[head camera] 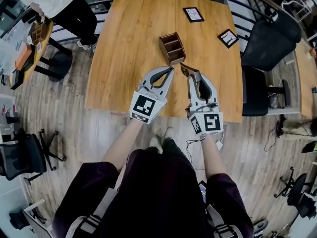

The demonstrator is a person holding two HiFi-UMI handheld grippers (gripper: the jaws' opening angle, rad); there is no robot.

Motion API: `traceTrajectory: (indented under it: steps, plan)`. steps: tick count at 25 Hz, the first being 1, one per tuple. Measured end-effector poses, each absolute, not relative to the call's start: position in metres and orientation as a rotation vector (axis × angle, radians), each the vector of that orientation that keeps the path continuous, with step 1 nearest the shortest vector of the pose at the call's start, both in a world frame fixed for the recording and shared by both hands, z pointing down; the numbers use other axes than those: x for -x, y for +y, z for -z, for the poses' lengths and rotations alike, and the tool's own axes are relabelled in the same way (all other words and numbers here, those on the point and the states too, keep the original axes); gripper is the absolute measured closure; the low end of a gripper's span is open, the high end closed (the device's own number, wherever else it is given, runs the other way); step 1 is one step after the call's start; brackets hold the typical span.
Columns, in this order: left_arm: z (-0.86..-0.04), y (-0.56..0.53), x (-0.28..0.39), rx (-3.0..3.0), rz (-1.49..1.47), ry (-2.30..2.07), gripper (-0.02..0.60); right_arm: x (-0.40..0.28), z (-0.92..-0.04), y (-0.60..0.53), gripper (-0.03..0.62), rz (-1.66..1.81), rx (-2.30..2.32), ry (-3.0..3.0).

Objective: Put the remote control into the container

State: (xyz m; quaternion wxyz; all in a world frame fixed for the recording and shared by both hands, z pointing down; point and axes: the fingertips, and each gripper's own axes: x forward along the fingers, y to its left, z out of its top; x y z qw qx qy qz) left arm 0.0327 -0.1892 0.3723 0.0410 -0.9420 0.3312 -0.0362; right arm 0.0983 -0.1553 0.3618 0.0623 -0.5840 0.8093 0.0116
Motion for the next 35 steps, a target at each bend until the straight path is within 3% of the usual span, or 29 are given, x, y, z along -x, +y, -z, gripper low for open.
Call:
traceTrajectory:
  steps: [21,35]
  plan:
    - [-0.464,-0.326,-0.038,2.937,0.165,1.078,0.571,-0.095,-0.452,-0.308,0.487,-0.028,1.111,3.068]
    - [-0.492,-0.357,-0.044,2.976,0.178,1.079,0.571,-0.090,-0.483,-0.340,0.487,0.001,0.760,3.316]
